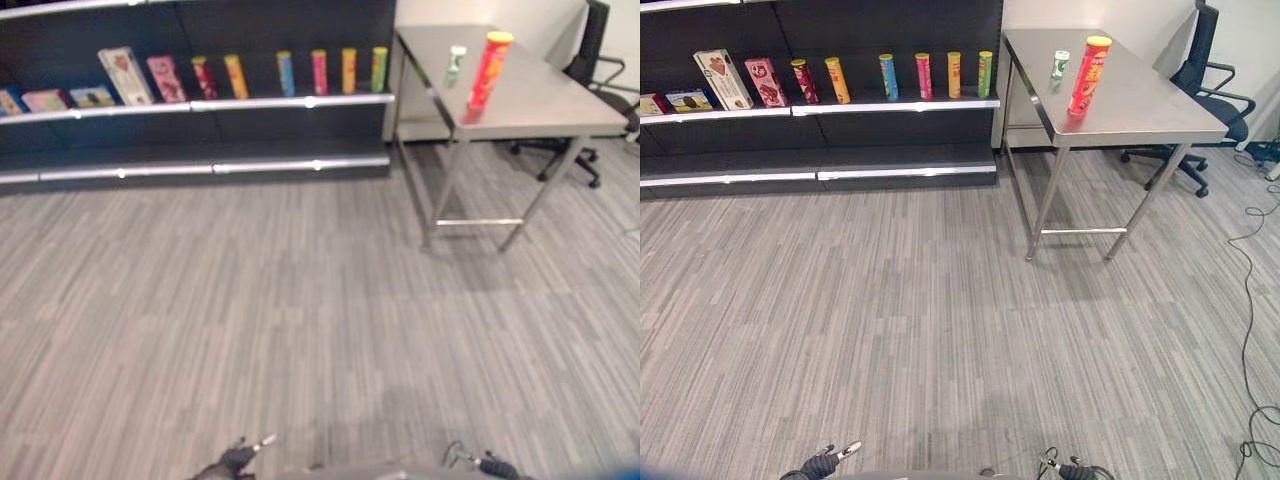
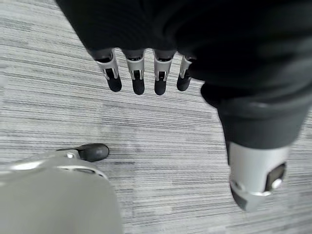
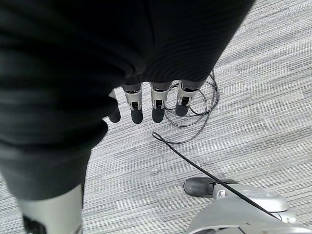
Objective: Put the goods on the table back onto the shelves and tidy them up.
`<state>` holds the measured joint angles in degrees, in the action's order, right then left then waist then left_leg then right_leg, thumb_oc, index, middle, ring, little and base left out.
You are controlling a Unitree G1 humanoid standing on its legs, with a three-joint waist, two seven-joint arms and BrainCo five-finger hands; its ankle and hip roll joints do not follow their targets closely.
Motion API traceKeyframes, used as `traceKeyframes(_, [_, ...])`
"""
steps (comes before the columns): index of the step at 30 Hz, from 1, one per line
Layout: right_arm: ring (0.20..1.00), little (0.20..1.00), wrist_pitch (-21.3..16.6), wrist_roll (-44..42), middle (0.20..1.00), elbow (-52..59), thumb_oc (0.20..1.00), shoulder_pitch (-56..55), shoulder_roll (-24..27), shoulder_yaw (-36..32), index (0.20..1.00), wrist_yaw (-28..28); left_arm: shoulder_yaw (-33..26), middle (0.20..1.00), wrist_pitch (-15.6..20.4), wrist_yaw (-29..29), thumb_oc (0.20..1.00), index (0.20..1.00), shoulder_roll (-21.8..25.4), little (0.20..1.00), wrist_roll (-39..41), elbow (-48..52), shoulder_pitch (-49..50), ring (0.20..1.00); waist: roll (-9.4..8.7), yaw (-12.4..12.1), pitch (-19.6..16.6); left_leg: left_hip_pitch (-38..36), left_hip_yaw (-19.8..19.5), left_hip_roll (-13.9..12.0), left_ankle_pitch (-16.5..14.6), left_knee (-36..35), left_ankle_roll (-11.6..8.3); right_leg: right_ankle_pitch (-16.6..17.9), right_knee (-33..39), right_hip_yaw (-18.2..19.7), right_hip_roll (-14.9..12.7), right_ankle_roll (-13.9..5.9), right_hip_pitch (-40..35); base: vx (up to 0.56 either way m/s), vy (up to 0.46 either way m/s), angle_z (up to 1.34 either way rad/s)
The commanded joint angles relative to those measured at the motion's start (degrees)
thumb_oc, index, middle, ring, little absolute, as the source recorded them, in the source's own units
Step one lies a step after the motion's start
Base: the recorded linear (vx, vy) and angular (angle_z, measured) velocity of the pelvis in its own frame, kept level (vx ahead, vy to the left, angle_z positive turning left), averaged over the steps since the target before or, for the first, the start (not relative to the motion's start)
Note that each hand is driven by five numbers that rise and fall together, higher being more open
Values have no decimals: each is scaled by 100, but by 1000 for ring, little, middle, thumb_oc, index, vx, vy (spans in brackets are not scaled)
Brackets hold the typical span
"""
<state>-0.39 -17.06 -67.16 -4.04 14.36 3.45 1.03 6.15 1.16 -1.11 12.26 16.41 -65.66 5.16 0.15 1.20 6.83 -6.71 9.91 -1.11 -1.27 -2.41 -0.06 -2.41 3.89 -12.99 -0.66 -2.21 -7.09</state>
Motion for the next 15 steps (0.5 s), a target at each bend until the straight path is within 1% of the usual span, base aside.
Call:
traceKeyframes(1, [1000,1000,-45,-203,1000,-97,1000,327,110,-6,1000,31,-242,1000,66,-88,1000,1000,57,1000,149,-174,-330,1000,-224,30,204,415,-486,-499,205,622,-615,354,-124,-52,-378,-512,255,-48,-82,4])
traceKeyframes(3, [1000,1000,-44,-187,1000,-75,1000,321,123,15,1000,26,-255,1000,67,-98,1000,1000,64,1000,194,-164,-326,1000,-234,20,237,507,-528,-512,216,764,-621,336,-150,-72,-357,-489,274,-4,-61,1])
traceKeyframes(4, [1000,1000,-41,-172,1000,-50,1000,311,137,27,1000,22,-271,1000,61,-100,1000,1000,62,1000,232,-172,-320,1000,-257,-6,275,600,-593,-504,265,952,-638,321,-168,-83,-335,-460,270,33,-118,-1])
traceKeyframes(5, [1000,1000,-50,-221,1000,14,1000,294,155,5,1000,25,-296,1000,67,-113,1000,1000,53,1000,278,-191,-307,1000,-309,-51,384,822,-680,-460,400,1518,-661,297,-191,-95,-324,-395,247,64,-142,-1])
traceKeyframes(6, [1000,1000,-48,-215,1000,53,1000,258,170,-8,1000,24,-302,1000,68,-118,1000,1000,39,1000,295,-174,-281,1000,-311,-62,412,967,-696,-455,443,1769,-656,248,-190,-121,-306,-367,204,107,-138,19])
traceKeyframes(7, [1000,1000,-47,-257,1000,87,1000,291,217,-34,1000,59,-285,1000,87,-149,1000,1000,19,1000,410,-112,-293,1000,-296,-139,536,1323,-753,-386,662,1909,-624,153,-185,-152,-299,-345,119,125,-60,19])
traceKeyframes(8, [1000,1000,-49,-288,1000,116,1000,326,242,-45,1000,80,-276,1000,86,-156,1000,1000,15,1000,439,-103,-304,1000,-287,-170,561,1537,-718,-370,670,1739,-596,92,-184,-147,-300,-357,92,100,-34,10])
traceKeyframes(9, [1000,1000,-48,-288,1000,116,1000,326,242,-46,1000,80,-275,1000,85,-157,1000,1000,15,1000,440,-103,-304,1000,-290,-168,557,1544,-718,-364,656,1753,-593,79,-189,-149,-307,-362,95,143,22,0])
traceKeyframes(10, [1000,1000,-60,-327,1000,171,1000,343,262,-67,1000,93,-274,1000,91,-173,1000,1000,17,1000,452,-85,-292,1000,-283,-196,542,1674,-619,-432,650,1436,-571,1,-183,-147,-311,-391,52,202,49,0])
traceKeyframes(11, [1000,1000,-71,-361,1000,257,1000,363,279,-81,1000,112,-267,1000,88,-183,1000,1000,4,1000,444,-82,-275,1000,-259,-239,530,1792,-575,-531,772,1168,-574,-60,-167,-125,-276,-411,-6,424,117,10])
traceKeyframes(12, [1000,1000,-107,-411,1000,376,1000,401,296,-74,1000,145,-244,1000,92,-199,1000,1000,-5,1000,444,-98,-262,1000,-164,-375,554,2144,-646,-672,1241,672,-671,-192,-111,-18,-174,-449,-187,503,120,5])
traceKeyframes(13, [1000,1000,-152,-463,1000,452,1000,403,302,-75,1000,161,-222,1000,105,-217,1000,1000,-35,1000,456,-149,-234,1000,-148,-465,538,2269,-698,-716,1460,247,-794,-315,-66,92,-152,-464,-320,547,118,0])
traceKeyframes(14, [1000,1000,-166,-468,1000,494,1000,419,315,-61,1000,167,-227,1000,112,-231,1000,1000,-46,1000,452,-171,-219,1000,-160,-520,536,2347,-690,-763,1600,-18,-874,-431,-33,201,-180,-492,-456,458,93,-10])
traceKeyframes(15, [1000,1000,-185,-501,1000,535,1000,472,333,-68,1000,177,-235,1000,113,-246,1000,1000,-63,1000,467,-207,-208,1000,-126,-552,522,2574,-592,-871,1714,-128,-973,-495,8,316,-179,-520,-597,448,111,-20])
